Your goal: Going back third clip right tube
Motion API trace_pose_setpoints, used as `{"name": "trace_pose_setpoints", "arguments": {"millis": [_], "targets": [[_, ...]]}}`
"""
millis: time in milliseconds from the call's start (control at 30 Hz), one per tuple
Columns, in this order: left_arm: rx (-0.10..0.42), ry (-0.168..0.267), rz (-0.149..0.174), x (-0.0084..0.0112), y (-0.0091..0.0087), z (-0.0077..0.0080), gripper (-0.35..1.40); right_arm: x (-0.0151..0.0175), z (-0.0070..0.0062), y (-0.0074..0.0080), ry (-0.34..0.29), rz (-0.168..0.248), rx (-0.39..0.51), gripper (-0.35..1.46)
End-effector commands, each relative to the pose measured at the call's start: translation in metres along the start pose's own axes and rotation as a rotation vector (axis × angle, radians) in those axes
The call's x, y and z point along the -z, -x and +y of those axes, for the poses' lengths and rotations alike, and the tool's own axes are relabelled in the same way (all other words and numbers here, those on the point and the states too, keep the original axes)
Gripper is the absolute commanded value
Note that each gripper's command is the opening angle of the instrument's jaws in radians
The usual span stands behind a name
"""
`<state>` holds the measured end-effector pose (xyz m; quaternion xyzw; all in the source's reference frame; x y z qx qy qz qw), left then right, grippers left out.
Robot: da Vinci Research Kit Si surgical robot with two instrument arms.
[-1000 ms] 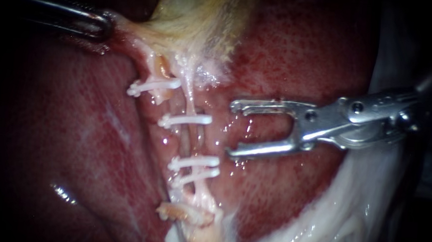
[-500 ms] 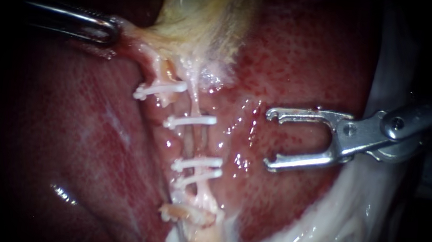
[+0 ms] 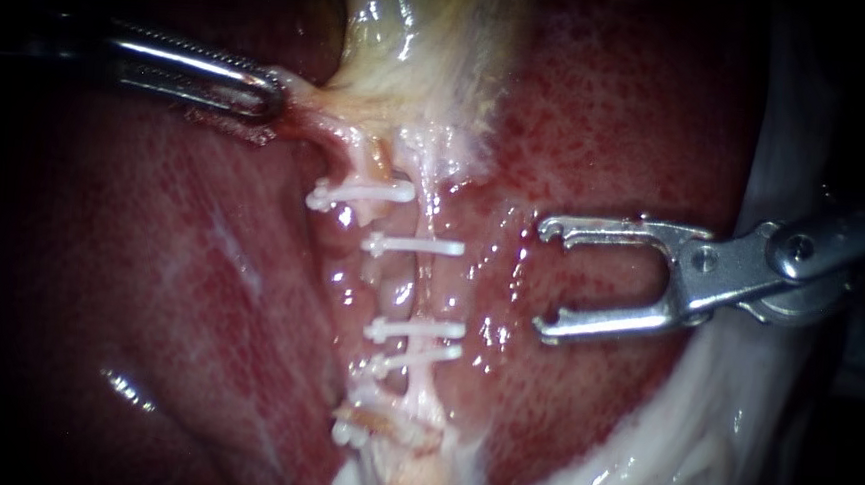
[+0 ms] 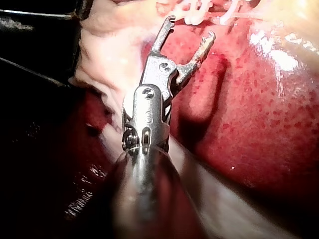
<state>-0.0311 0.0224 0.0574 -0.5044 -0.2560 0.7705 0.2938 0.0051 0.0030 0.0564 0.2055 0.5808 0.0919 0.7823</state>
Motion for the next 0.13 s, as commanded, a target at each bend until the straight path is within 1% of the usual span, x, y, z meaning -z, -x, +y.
{"name": "trace_pose_setpoints", "arguments": {"millis": [33, 100, 133], "targets": [[0.001, 0.001, 0.0, 0.0002, -0.0001, 0.0001, -0.35, 0.0, 0.0, 0.0, -0.007, -0.001, 0.0, 0.5], [0.002, 0.003, -0.001, 0.0005, -0.0003, 0.0002, -0.35, -0.0002, 0.0, 0.0, -0.007, -0.004, 0.001, 0.5], [0.003, 0.006, -0.001, 0.0009, -0.0005, 0.0002, -0.35, -0.0004, 0.0001, 0.0001, -0.013, -0.012, 0.001, 0.5]]}}
